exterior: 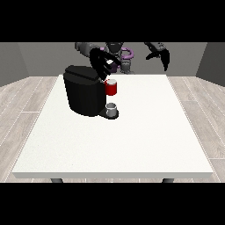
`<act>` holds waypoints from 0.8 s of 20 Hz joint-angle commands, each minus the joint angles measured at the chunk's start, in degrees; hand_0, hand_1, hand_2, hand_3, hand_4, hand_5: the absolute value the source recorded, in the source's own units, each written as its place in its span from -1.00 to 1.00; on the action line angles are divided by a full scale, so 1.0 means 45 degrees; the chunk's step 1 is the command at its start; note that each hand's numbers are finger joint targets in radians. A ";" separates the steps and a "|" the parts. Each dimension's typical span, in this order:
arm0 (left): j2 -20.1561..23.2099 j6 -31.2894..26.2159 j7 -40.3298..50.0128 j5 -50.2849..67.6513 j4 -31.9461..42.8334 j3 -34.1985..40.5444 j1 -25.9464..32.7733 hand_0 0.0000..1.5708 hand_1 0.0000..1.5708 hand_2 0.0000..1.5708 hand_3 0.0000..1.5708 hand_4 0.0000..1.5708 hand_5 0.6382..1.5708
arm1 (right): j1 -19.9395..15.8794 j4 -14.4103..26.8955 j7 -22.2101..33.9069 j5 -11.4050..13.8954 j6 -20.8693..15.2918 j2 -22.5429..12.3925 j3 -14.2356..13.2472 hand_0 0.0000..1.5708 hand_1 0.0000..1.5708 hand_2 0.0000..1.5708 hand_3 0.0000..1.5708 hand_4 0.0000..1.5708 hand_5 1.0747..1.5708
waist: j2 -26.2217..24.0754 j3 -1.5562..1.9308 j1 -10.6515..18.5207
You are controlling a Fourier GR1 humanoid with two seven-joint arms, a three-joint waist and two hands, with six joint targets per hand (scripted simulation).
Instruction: Insert the coffee pod into the coffee machine and close the lid
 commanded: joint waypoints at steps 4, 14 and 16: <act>-0.0076 -0.0311 0.0014 0.0017 0.0000 -0.0355 -0.0780 -1.00 -1.00 -1.00 -1.00 -0.53 1.00 | -0.1761 -0.1264 -0.0634 0.0084 0.0223 0.0481 0.0600 -1.00 -1.00 -1.00 -1.00 -0.93 1.00 | 0.0640 -0.0386 0.1984; -0.0172 -0.0677 -0.0045 0.0071 0.0081 -0.0697 -0.1660 -1.00 -1.00 -1.00 -1.00 -0.73 1.00 | -0.2113 -0.2146 0.0180 -0.0001 0.1036 -0.0713 -0.0215 -1.00 -1.00 -1.00 -1.00 -1.00 1.00 | 0.1680 -0.0366 0.3330; -0.0180 -0.0904 0.0096 0.0289 -0.0071 -0.0724 -0.2076 -1.00 -1.00 -1.00 -1.00 -0.65 1.00 | -0.2165 -0.2060 -0.0448 0.0174 0.0450 -0.0415 -0.0256 -1.00 -1.00 -1.00 -1.00 -1.00 1.00 | 0.2179 -0.0370 0.3686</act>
